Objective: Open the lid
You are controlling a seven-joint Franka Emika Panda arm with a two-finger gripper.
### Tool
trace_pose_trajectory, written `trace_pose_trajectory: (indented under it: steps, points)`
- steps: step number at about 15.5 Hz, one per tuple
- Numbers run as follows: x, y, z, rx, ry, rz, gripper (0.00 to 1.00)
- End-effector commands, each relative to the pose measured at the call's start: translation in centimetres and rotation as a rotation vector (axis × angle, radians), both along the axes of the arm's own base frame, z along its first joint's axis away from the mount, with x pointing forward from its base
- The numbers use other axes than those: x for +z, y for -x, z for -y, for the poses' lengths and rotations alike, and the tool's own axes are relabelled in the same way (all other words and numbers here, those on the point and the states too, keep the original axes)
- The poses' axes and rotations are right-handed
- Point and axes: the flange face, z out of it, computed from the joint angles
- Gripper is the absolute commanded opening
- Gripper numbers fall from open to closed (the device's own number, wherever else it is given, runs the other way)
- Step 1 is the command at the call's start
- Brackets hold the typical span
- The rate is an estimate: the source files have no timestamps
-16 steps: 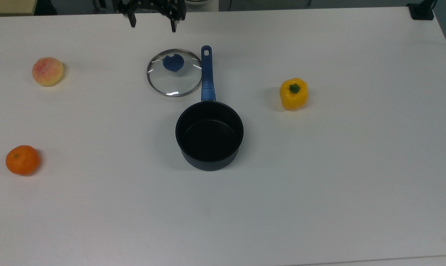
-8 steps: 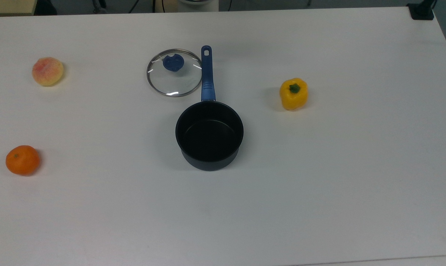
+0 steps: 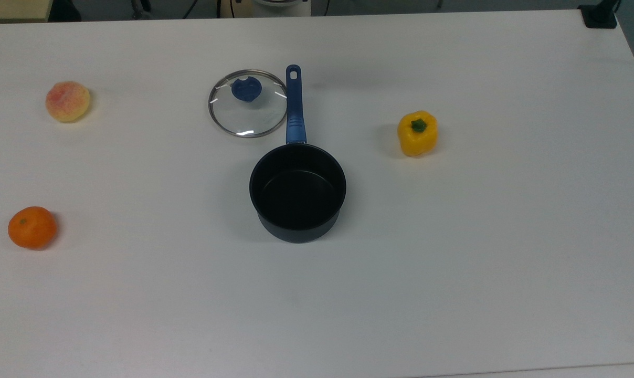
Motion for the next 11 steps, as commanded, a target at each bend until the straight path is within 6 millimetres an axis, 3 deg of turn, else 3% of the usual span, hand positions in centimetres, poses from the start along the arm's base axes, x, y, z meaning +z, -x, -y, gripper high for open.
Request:
trace_pose_trajectory:
  steps: [1,3,11]
  points:
    - [-0.52,-0.75,0.72,0.116,0.044,0.048,1.00]
    - [-1.47,-0.62,0.83,0.141,0.049,0.030,1.00]
    - [-1.36,-0.59,1.44,0.126,0.049,0.028,1.00]
